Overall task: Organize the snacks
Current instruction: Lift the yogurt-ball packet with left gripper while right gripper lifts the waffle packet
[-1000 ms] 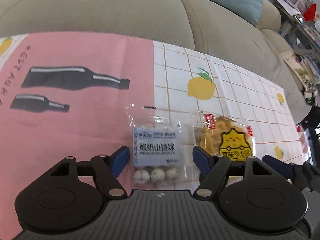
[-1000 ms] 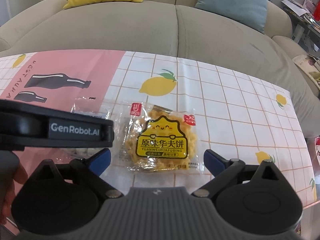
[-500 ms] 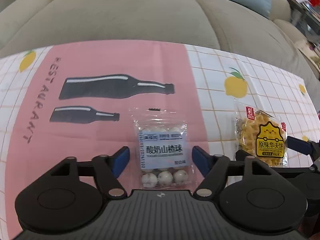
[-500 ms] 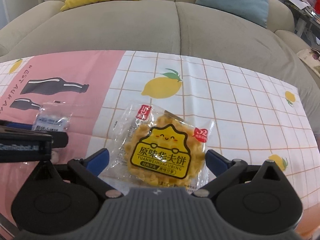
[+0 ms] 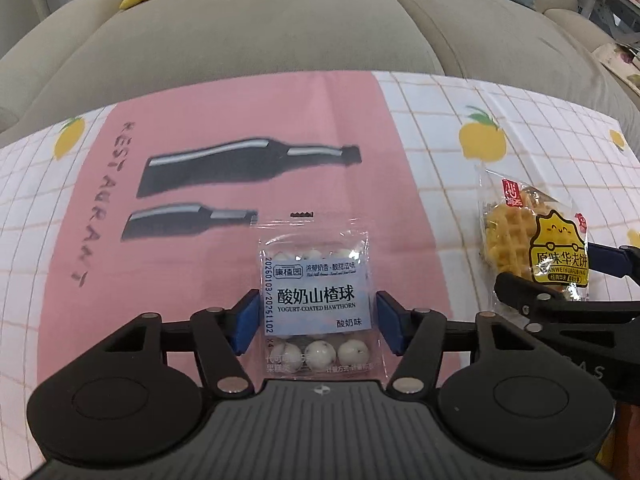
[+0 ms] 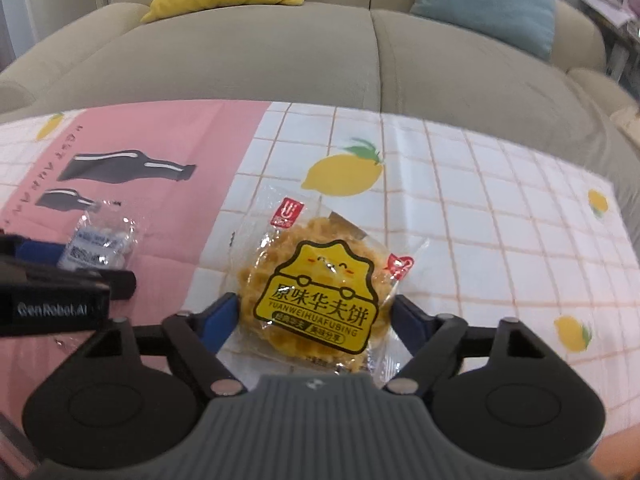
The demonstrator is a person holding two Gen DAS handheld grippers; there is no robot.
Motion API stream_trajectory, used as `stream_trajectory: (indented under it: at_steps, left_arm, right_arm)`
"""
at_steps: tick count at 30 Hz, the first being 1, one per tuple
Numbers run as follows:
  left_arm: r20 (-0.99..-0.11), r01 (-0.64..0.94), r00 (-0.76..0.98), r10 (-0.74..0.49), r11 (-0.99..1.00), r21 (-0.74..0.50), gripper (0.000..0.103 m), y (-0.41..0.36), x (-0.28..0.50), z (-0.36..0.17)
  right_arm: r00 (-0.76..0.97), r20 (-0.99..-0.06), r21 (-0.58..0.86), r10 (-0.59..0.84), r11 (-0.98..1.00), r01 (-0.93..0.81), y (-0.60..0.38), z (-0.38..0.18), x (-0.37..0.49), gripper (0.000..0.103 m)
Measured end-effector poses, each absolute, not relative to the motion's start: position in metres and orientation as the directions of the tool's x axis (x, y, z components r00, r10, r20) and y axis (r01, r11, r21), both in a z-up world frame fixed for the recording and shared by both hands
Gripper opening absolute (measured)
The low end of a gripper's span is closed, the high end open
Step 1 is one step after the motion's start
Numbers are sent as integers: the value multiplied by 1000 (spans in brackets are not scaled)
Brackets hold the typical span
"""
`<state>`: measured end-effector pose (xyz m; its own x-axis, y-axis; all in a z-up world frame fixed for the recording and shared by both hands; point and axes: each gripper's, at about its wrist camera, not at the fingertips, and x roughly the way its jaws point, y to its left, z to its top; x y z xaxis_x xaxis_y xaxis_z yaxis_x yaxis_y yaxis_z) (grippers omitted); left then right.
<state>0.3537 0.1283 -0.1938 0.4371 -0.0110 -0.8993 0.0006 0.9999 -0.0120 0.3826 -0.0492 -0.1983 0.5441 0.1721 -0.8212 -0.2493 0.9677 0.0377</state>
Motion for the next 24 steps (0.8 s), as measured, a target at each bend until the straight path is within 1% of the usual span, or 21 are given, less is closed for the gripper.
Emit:
stream_trajectory:
  at_steps: [8,13,18,24]
  left_arm:
    - [-903,2,427,-35,999,-38,68,137,293,-191]
    - [-902,-24,428,-47,998,-63,68,140,249,-188]
    - [-907,-41,415,-67,995,-93,66,134,211,-184]
    - [-898,-22,435,-58,997,-75,66,120,174,-161]
  right_arm:
    - [497,-836,91,232,952,-292,-38,-191,316,72]
    - [488,-843,86,224,953,-290,-38,-189,265,71]
    - [481,-843,141,242,961,-237,-51,-183,218,69]
    - [502,-825,185,260,963,-195,-67,-166,174,67]
